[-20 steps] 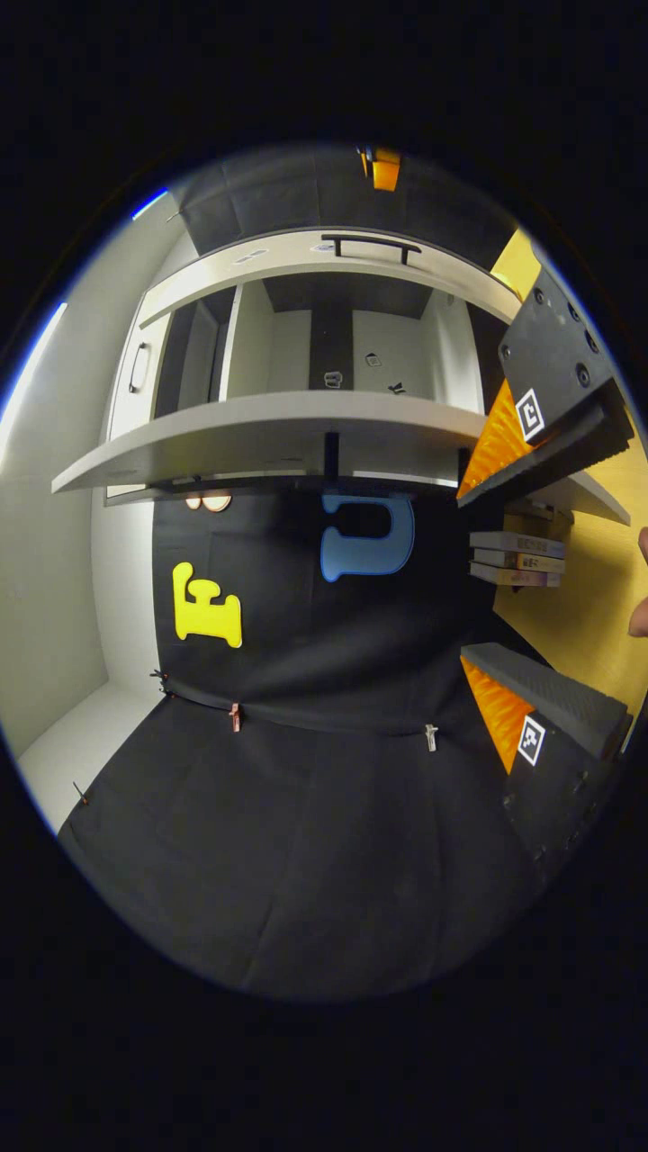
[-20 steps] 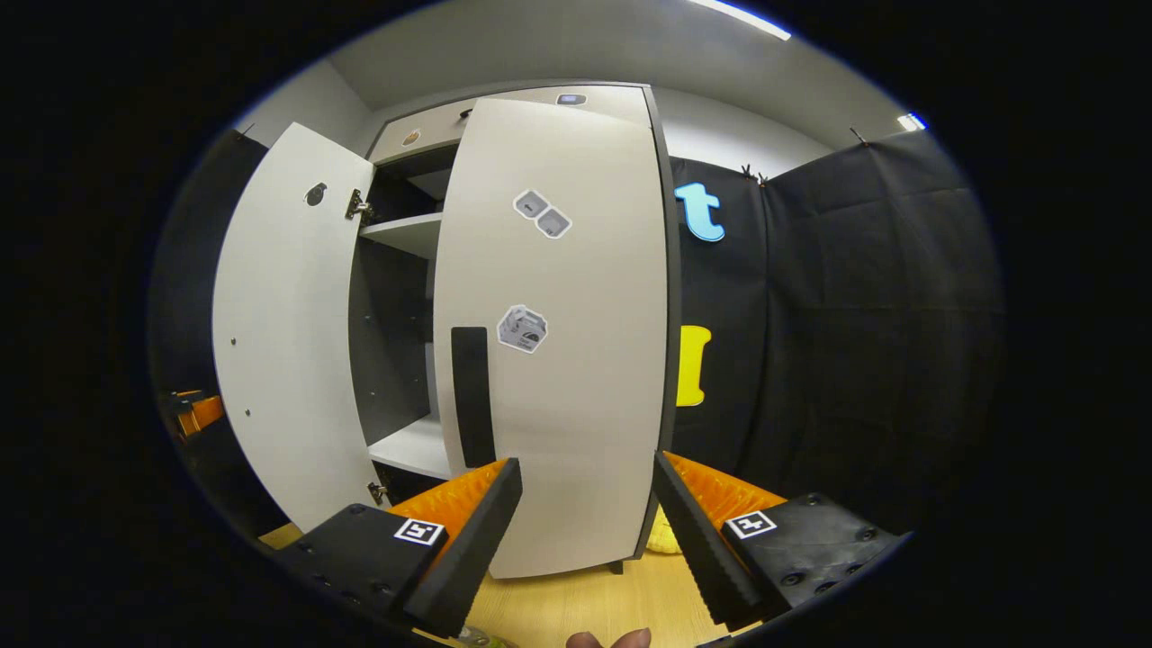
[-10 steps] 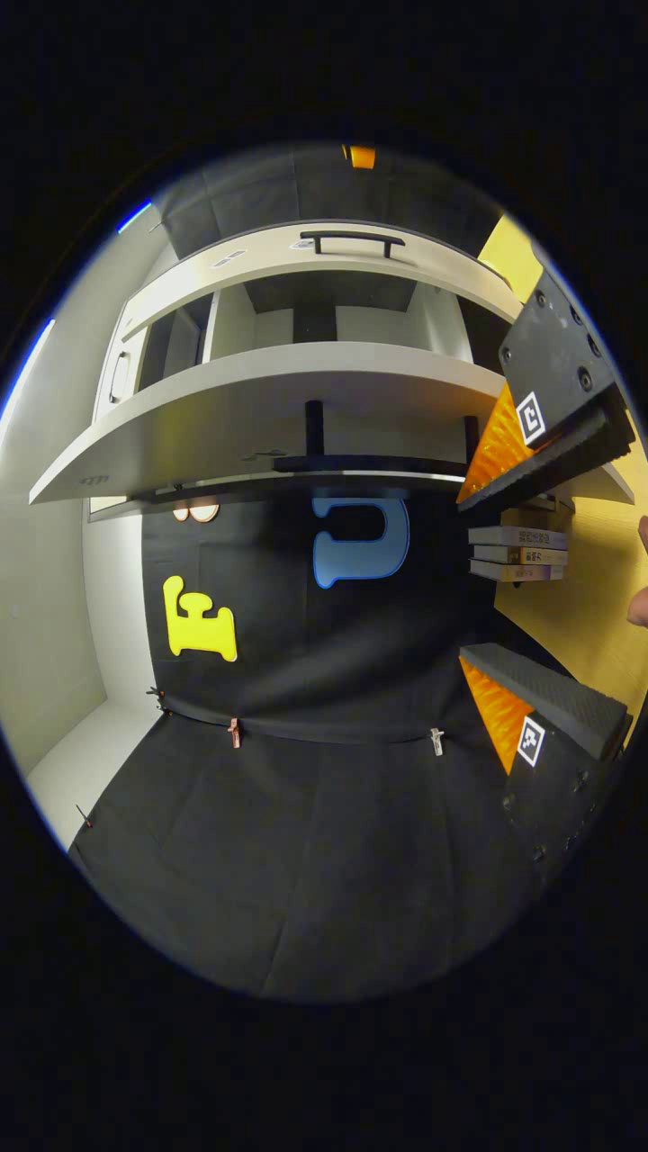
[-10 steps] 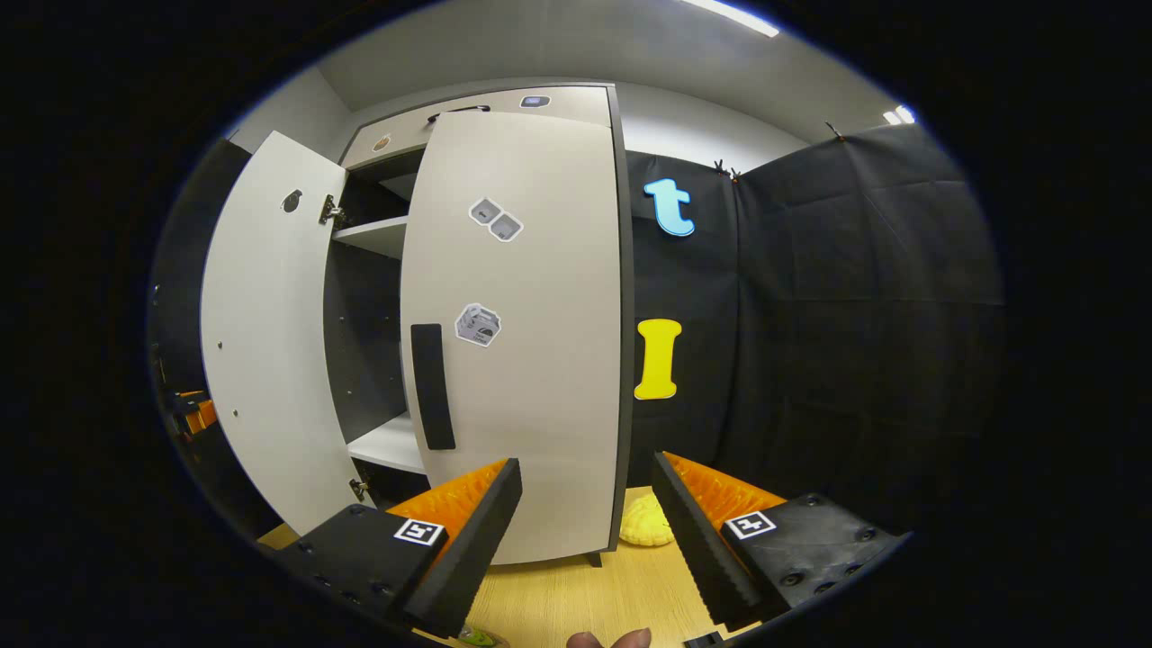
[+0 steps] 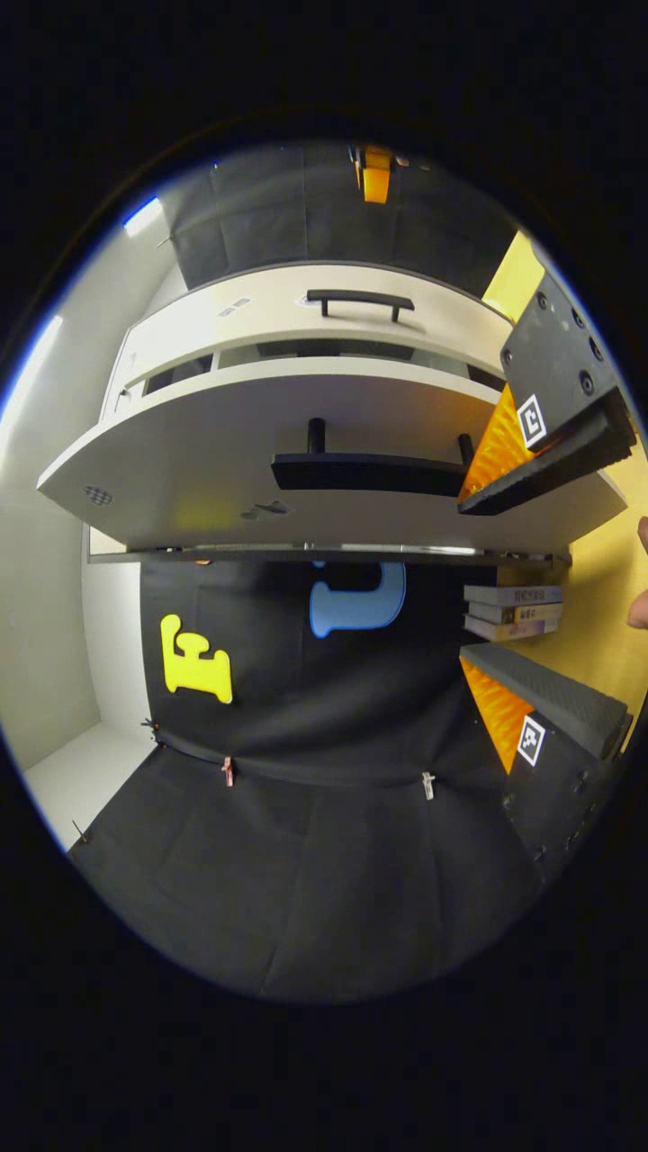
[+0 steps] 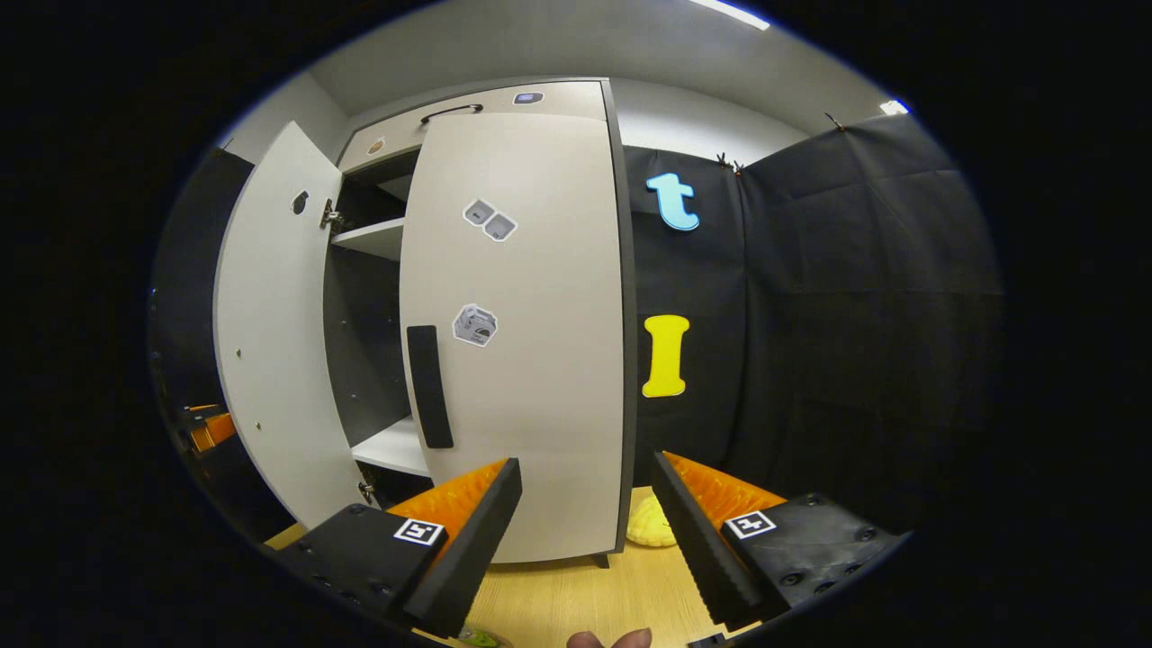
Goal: Grasp the bottle in the cabinet with the left hand and place it on the coaster, then close the right door with the right hand and the left door with the left hand.
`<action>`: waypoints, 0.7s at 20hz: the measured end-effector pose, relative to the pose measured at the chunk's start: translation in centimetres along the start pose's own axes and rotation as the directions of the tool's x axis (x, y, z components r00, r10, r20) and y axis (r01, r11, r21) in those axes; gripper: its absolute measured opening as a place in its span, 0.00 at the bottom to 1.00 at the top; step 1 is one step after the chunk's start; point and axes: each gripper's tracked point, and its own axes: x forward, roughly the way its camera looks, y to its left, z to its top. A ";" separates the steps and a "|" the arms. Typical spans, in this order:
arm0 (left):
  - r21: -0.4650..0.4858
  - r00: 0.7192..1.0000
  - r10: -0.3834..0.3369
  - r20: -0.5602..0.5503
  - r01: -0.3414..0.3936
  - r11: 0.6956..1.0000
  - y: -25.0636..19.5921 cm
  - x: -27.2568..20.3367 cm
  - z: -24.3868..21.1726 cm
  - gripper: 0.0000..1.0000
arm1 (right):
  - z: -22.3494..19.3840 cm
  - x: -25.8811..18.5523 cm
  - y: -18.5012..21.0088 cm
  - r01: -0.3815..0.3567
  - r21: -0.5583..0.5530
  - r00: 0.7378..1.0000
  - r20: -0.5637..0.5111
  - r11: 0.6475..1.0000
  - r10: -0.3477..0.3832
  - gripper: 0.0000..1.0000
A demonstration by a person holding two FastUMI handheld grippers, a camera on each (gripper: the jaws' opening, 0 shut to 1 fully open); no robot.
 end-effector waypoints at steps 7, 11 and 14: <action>0.007 0.994 -0.105 -0.023 0.105 0.994 -5.9 1.2 0.1 0.92 | -0.3 -0.6 -0.8 0.002 -0.004 1.000 -0.014 1.000 -0.002 0.97; 0.045 0.985 -0.171 -0.011 0.171 0.984 -10.0 2.5 1.1 0.94 | -0.2 -1.1 -1.5 0.016 -0.001 1.000 -0.010 1.000 -0.016 0.98; 0.062 0.980 -0.198 -0.021 0.199 0.978 -13.0 3.2 0.7 0.94 | -0.1 -1.9 -2.4 0.034 0.005 0.999 -0.005 0.999 -0.034 0.97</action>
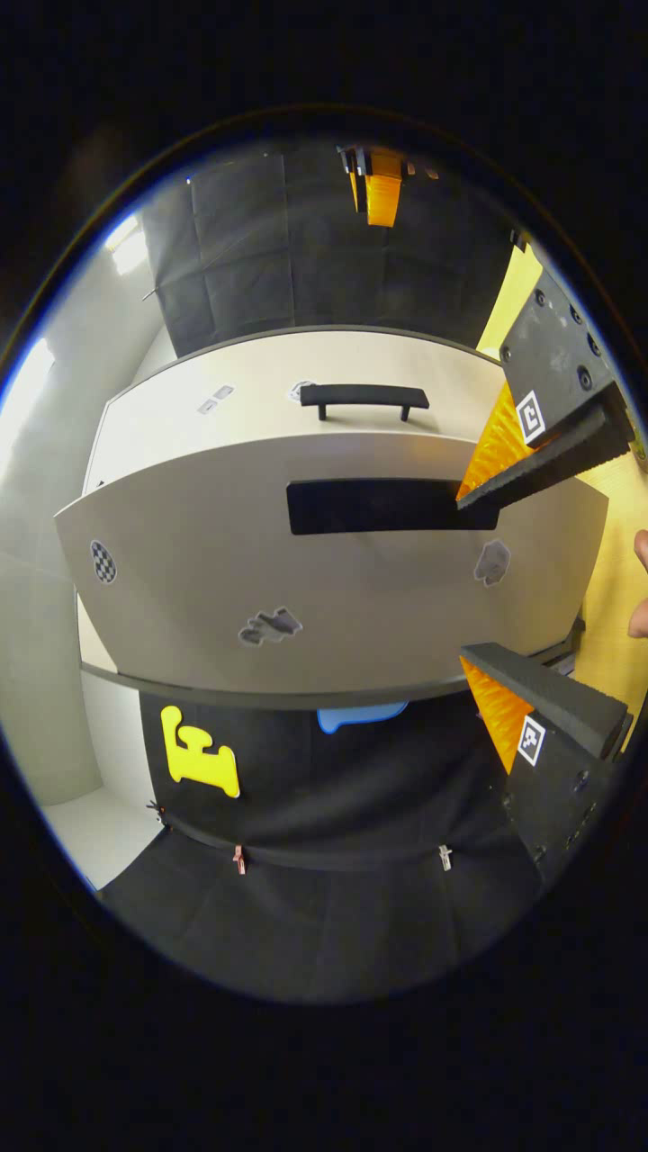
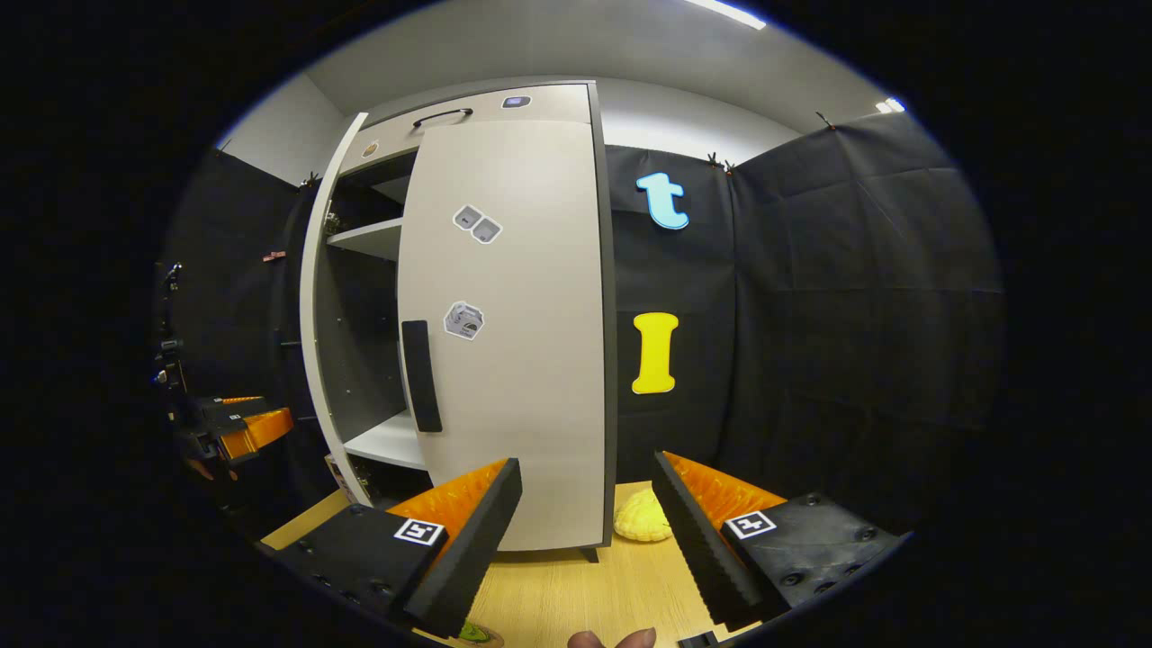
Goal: Grasp the bottle in the cabinet with the left hand and place it on the coaster, then close the right door with the right hand and the left door with the left hand.
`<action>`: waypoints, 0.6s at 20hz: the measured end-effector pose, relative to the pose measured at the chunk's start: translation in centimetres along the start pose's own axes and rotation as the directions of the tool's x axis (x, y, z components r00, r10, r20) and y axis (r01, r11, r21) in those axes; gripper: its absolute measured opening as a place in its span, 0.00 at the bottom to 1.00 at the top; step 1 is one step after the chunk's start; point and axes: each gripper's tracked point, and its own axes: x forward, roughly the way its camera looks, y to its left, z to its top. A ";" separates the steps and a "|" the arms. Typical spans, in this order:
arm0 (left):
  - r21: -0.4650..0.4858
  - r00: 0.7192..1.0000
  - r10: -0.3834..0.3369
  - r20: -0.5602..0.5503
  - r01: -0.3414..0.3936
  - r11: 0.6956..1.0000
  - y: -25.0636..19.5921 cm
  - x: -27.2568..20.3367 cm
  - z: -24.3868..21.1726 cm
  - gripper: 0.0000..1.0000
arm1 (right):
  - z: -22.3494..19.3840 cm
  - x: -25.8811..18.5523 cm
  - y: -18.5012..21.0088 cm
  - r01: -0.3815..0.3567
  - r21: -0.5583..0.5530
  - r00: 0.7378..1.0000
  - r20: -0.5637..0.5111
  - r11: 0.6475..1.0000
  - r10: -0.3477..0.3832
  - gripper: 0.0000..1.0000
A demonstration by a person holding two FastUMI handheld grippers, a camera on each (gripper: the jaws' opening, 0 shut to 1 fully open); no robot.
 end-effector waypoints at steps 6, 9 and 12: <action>-0.001 1.000 -0.001 -0.010 0.001 1.000 -2.3 2.6 0.3 0.91 | 0.2 -1.5 -1.7 0.032 0.001 0.999 0.011 0.999 -0.032 0.97; 0.017 1.000 0.004 -0.015 -0.004 1.000 -2.8 3.4 0.4 0.91 | 0.2 -2.0 -2.2 0.042 0.000 0.999 0.018 0.999 -0.042 0.97; 0.007 1.000 0.010 -0.021 -0.010 1.000 -3.5 4.5 0.4 0.91 | 0.3 -2.3 -2.4 0.041 -0.001 0.999 0.020 0.999 -0.041 0.97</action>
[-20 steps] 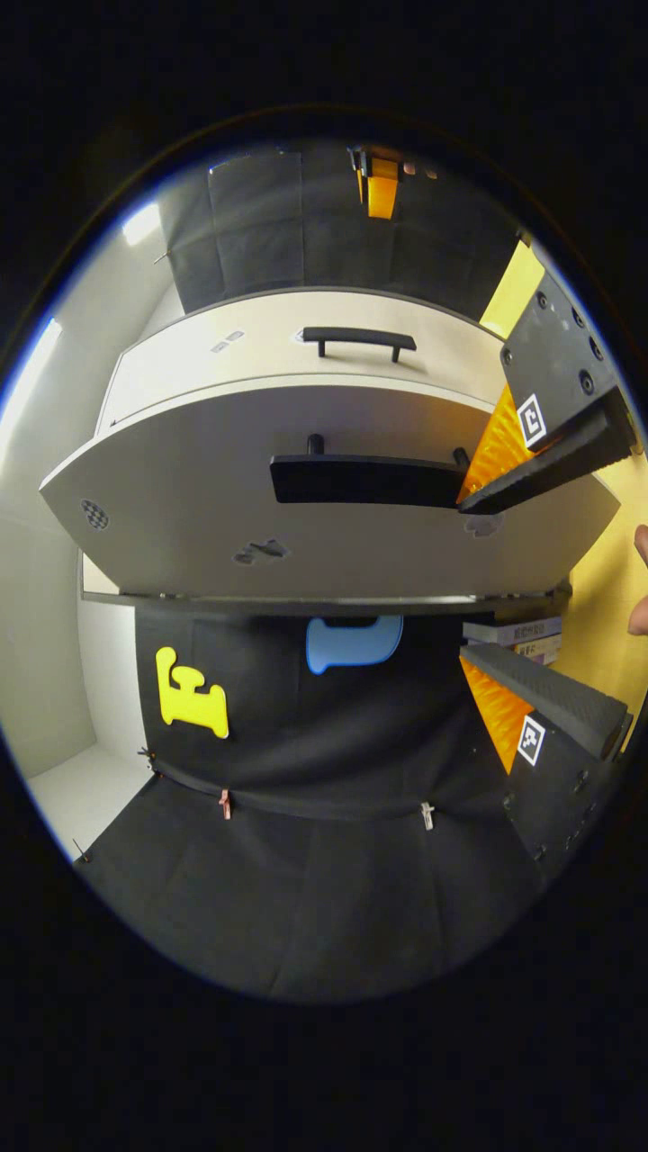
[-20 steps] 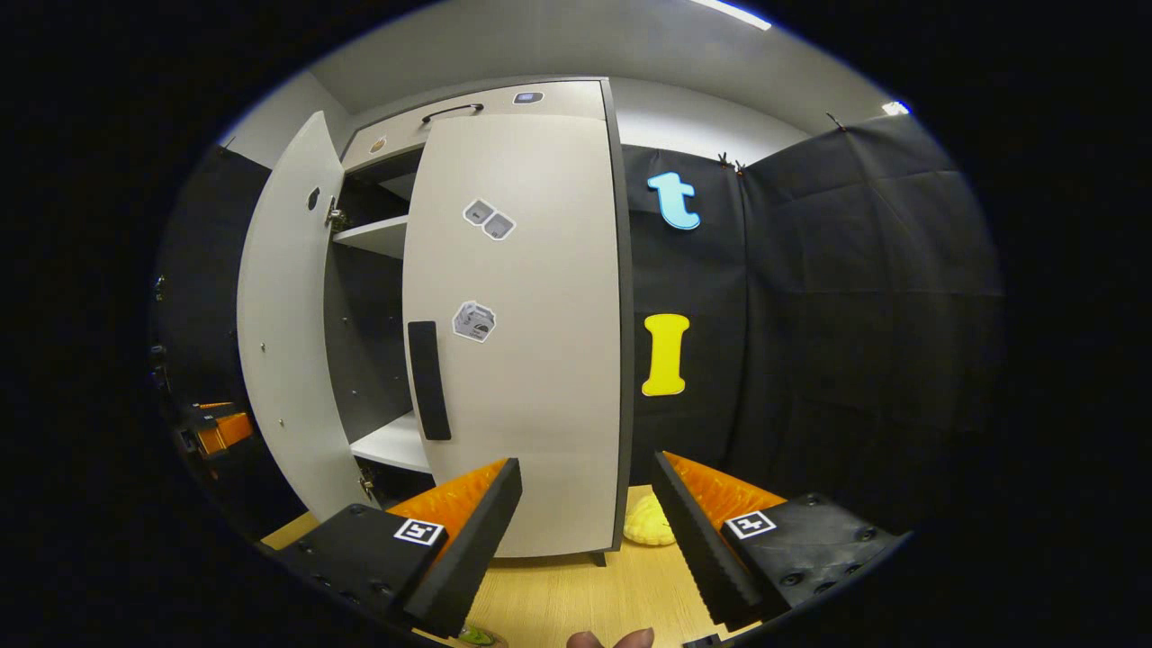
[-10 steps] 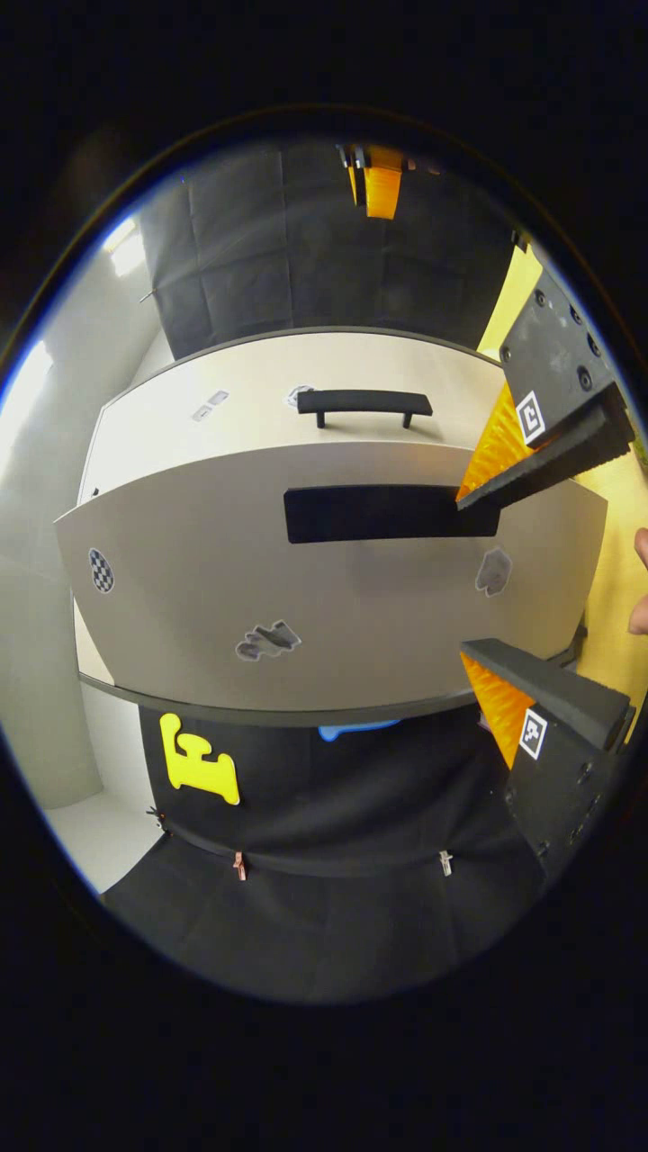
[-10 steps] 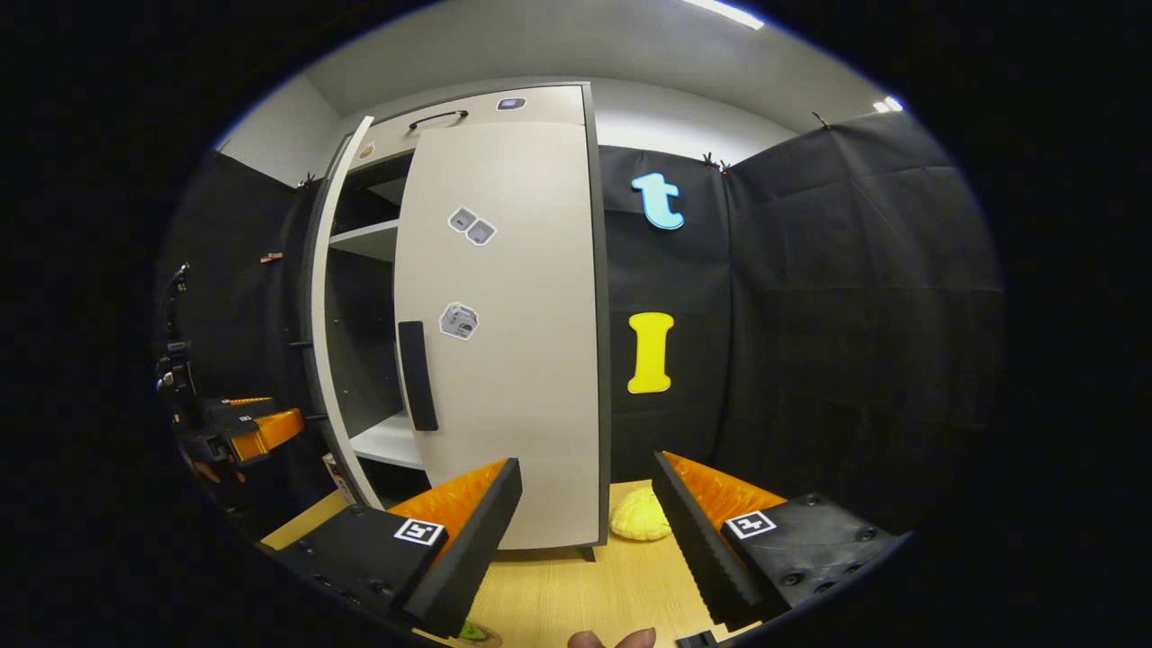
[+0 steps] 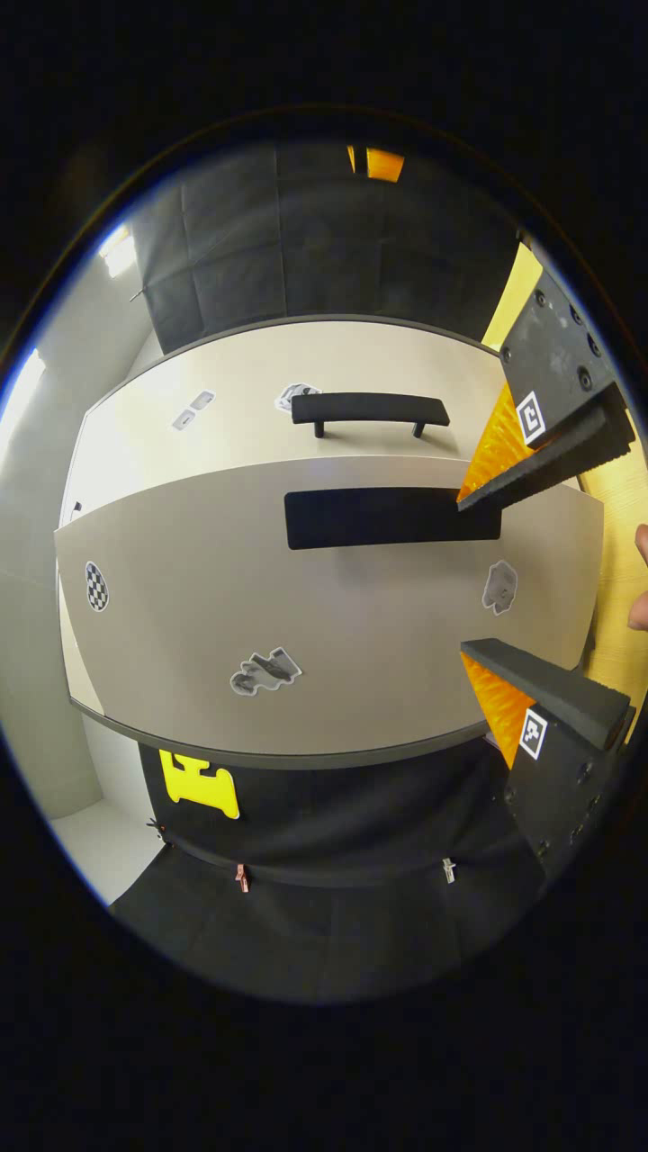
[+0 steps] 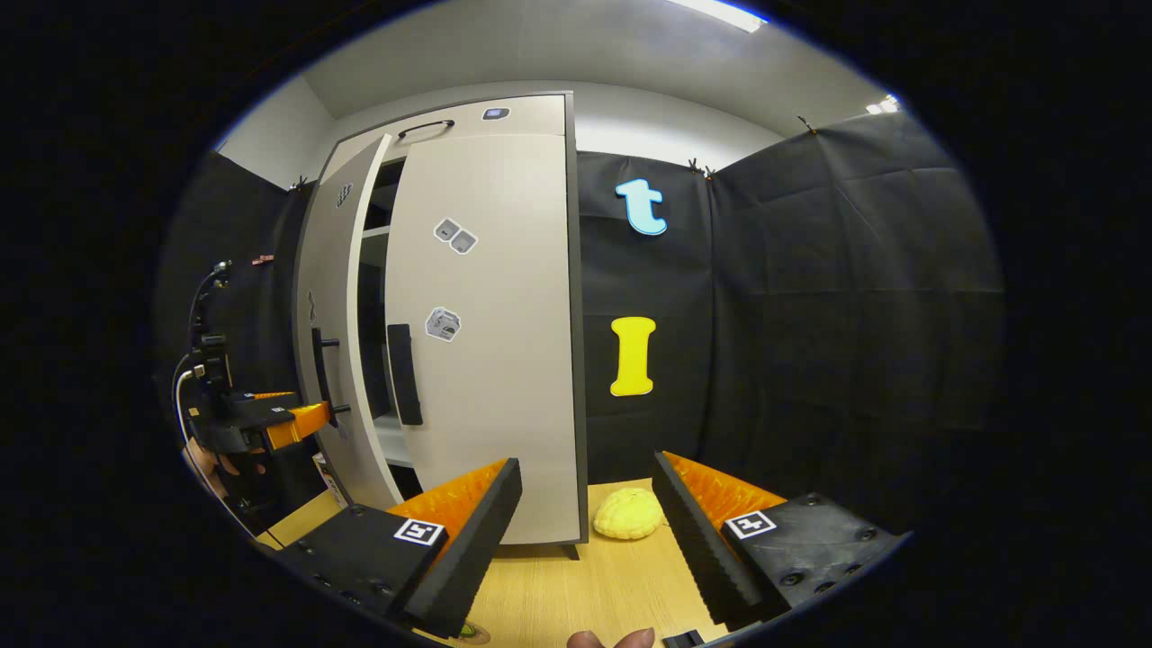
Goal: Grasp the bottle in the cabinet with the left hand and place it on the coaster, then close the right door with the right hand and the left door with the left hand.
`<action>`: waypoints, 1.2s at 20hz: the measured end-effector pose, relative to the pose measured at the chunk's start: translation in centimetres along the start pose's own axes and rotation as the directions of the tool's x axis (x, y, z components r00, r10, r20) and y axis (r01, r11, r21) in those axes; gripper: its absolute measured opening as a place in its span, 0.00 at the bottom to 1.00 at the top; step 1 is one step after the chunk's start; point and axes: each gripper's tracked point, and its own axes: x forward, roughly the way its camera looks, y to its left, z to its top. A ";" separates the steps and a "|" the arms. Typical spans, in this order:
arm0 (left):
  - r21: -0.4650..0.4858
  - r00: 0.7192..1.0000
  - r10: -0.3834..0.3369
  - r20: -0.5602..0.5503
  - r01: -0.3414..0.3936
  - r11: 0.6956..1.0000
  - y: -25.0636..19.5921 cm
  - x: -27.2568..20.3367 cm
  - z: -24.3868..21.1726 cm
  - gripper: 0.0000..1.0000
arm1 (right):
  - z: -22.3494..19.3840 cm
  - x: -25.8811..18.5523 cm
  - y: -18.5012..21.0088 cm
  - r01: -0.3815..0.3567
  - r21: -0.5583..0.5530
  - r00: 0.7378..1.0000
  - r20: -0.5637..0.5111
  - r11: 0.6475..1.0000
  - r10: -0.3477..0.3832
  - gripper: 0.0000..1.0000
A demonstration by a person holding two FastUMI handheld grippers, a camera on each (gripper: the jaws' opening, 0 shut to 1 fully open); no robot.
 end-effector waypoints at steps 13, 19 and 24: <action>-0.050 0.999 0.030 -0.012 -0.031 0.998 -0.9 0.5 0.1 0.91 | 0.2 0.1 0.3 -0.011 0.026 1.000 -0.005 1.000 0.011 0.98; -0.020 0.999 0.042 -0.006 -0.042 0.999 0.4 -5.0 0.7 0.92 | 0.5 1.2 2.6 -0.060 0.023 0.998 -0.001 0.998 0.060 0.98; -0.010 0.999 0.041 -0.003 -0.041 0.999 1.5 -8.9 1.6 0.92 | 1.3 1.8 5.3 -0.106 0.020 0.994 0.016 0.994 0.106 0.98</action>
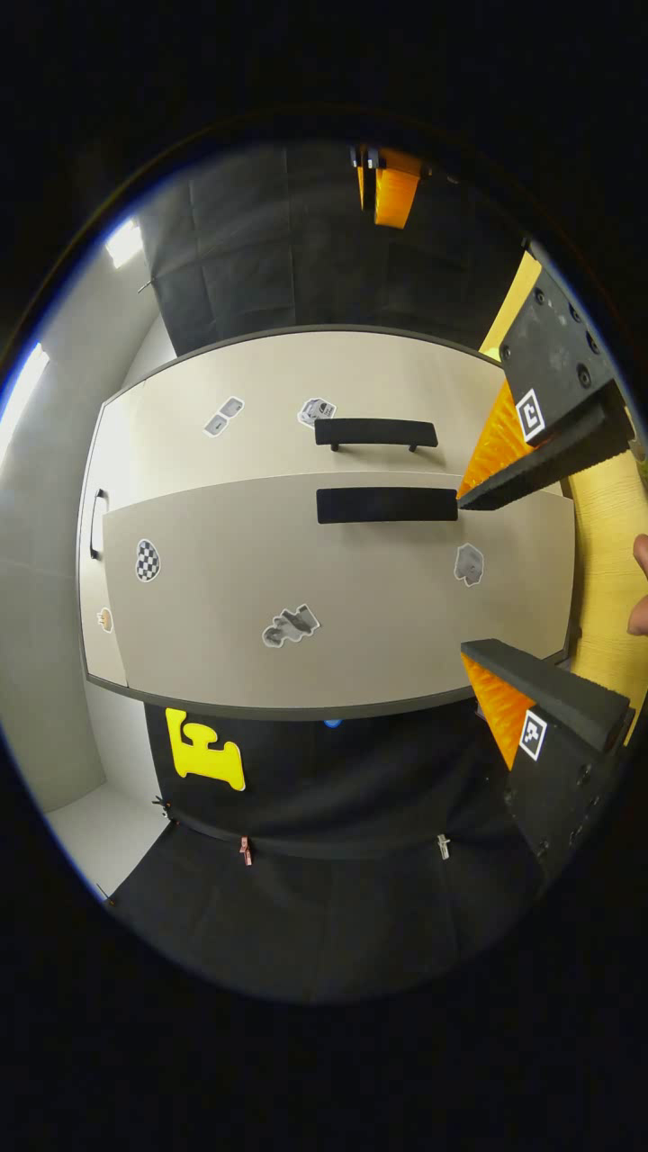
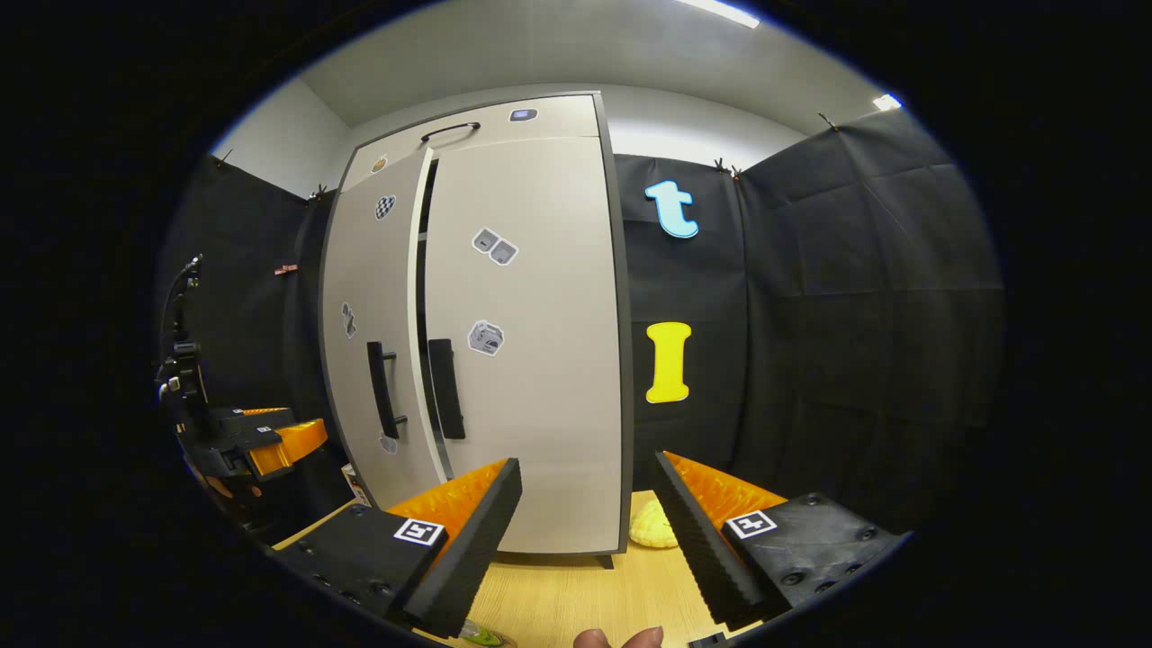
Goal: Grasp the bottle in the cabinet with the left hand and place it on the coaster, then close the right door with the right hand and the left door with the left hand.
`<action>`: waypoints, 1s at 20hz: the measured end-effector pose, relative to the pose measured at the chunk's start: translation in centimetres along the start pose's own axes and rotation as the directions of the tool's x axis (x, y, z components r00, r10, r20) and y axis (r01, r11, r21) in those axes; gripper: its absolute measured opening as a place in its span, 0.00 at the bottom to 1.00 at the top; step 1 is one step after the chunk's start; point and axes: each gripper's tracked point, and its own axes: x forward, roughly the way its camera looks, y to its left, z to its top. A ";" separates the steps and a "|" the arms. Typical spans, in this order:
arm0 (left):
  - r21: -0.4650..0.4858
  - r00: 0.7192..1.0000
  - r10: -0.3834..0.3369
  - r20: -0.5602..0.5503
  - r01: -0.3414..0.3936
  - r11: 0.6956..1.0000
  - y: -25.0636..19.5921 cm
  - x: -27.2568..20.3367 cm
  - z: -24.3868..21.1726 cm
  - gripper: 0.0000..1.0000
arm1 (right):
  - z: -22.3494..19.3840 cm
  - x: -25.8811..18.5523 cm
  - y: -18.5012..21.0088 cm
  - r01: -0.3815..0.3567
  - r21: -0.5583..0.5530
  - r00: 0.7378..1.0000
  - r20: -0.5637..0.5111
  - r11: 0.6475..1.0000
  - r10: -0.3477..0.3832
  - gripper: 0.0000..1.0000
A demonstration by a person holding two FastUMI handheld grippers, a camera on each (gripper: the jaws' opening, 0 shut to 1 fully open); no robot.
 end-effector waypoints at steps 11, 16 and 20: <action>-0.011 1.000 -0.021 0.008 0.021 1.000 -0.6 -5.5 0.6 0.93 | 1.0 0.1 4.7 -0.065 -0.014 0.997 0.029 0.998 0.065 0.98; -0.059 0.999 -0.040 -0.001 0.040 0.997 -1.1 -6.7 0.3 0.94 | 1.1 -0.8 5.7 -0.076 -0.031 0.996 0.043 0.997 0.078 0.98; -0.069 0.999 -0.039 0.016 0.040 0.997 -1.0 -7.2 0.5 0.94 | 0.7 -1.1 5.8 -0.080 -0.032 0.996 0.041 0.996 0.081 0.98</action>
